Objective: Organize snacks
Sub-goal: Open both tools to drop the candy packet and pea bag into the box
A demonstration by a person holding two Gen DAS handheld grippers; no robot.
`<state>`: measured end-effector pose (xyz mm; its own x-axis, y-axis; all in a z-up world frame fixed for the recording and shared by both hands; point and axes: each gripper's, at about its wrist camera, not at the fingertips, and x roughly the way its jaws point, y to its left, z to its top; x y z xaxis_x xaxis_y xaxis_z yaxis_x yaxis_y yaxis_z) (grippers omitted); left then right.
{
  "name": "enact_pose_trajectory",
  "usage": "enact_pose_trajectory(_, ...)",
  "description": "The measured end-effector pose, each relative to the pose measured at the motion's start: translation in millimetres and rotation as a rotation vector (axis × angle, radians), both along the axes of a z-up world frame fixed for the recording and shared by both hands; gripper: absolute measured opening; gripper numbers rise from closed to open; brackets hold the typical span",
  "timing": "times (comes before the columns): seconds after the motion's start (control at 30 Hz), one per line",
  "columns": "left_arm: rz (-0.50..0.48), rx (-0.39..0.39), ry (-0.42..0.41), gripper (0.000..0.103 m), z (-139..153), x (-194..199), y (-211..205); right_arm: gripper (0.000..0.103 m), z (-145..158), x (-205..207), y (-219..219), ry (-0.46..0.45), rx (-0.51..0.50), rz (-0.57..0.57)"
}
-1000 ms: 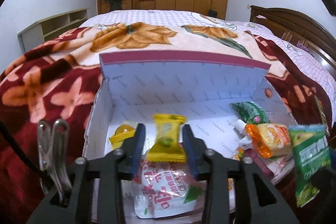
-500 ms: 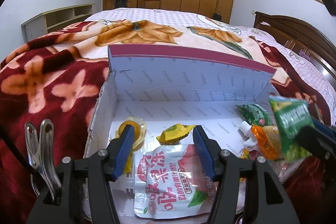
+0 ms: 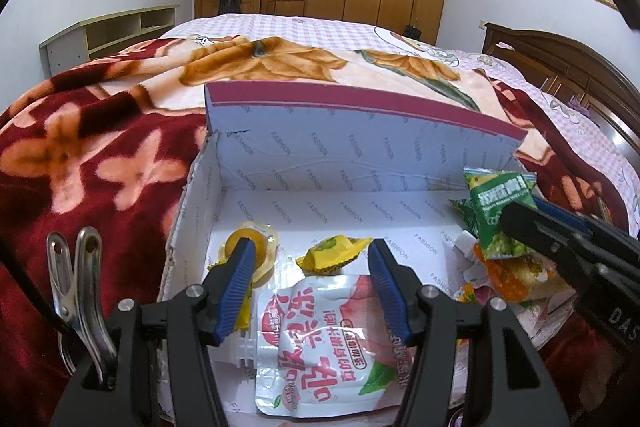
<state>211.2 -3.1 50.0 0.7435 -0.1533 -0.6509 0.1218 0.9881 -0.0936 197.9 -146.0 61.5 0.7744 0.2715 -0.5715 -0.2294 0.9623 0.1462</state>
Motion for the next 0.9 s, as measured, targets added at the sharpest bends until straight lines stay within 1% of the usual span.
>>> enact_pose_trajectory(0.07, 0.0, 0.001, 0.0, 0.062, 0, 0, 0, 0.029, -1, 2, -1, 0.0, 0.006, -0.003)
enact_pose_trajectory(0.1, 0.0, 0.001, -0.001, 0.062, 0, 0, 0, 0.031, -1, 3, -1, 0.0, 0.01, -0.005)
enact_pose_trajectory(0.17, 0.0, 0.001, -0.001, 0.062, 0, 0, 0, 0.04, -1, 4, -2, -0.006, 0.016, -0.01)
enact_pose_trajectory(0.23, 0.0, 0.001, 0.0, 0.062, 0, 0, 0, 0.053, -1, 5, -3, -0.01, 0.025, -0.012)
enact_pose_trajectory(0.27, 0.0, 0.001, 0.0, 0.062, 0, 0, 0, 0.054, 0, 4, -3, -0.012, 0.03, -0.01)
enact_pose_trajectory(0.53, 0.001, -0.003, 0.001, 0.062, -1, 1, 1, 0.055, 9, -8, 1, -0.037, 0.037, 0.006)
enact_pose_trajectory(0.67, 0.004, -0.019, 0.007, 0.062, -1, 0, 4, 0.055, 14, -16, 1, -0.042, 0.048, 0.011)
enact_pose_trajectory(0.8, 0.006, -0.014, 0.015, 0.062, 4, -3, 7, 0.055, 16, -25, 0, -0.038, 0.059, 0.01)
enact_pose_trajectory(0.9, 0.013, -0.005, -0.001, 0.062, 12, -10, 8, 0.055, 18, -34, -1, -0.03, 0.07, 0.015)
